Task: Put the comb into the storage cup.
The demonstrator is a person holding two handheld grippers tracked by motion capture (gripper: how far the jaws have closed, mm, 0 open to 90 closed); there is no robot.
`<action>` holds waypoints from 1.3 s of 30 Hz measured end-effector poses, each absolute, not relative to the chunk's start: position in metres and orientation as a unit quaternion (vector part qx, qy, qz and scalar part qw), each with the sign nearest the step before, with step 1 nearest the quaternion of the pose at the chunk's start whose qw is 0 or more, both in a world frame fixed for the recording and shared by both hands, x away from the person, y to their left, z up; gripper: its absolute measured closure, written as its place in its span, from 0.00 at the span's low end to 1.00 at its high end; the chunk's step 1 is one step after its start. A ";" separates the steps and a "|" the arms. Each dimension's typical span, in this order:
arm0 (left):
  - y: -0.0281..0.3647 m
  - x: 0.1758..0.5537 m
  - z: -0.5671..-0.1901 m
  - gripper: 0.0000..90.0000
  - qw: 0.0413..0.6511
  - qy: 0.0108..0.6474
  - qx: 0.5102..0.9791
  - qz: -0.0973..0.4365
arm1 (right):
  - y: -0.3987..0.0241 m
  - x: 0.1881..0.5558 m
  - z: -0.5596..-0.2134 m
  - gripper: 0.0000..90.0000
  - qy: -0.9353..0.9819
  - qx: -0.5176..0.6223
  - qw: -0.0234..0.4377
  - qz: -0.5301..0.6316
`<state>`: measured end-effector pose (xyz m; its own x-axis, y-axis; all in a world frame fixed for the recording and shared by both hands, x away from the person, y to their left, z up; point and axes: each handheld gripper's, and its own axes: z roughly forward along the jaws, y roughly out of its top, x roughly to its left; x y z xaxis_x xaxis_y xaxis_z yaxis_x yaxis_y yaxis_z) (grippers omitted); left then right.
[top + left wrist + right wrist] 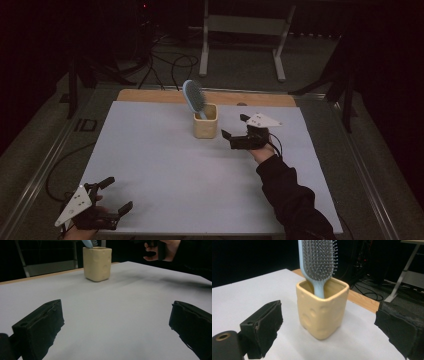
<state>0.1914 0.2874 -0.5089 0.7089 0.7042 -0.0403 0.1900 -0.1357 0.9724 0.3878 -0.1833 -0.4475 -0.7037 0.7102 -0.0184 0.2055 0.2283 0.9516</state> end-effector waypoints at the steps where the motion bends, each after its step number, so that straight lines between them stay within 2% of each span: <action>1: 0.287 0.191 -0.509 0.00 0.580 0.310 0.720 0.221 | -0.184 0.386 -0.448 0.08 0.749 0.306 0.232 0.540; 26: 0.286 0.192 -0.508 0.00 0.579 0.305 0.723 0.222 | -0.215 0.309 -0.470 0.08 0.764 0.286 0.205 0.541; 39: 0.286 0.192 -0.508 0.00 0.580 0.303 0.723 0.221 | -0.252 0.273 -0.492 0.08 0.759 0.321 0.190 0.534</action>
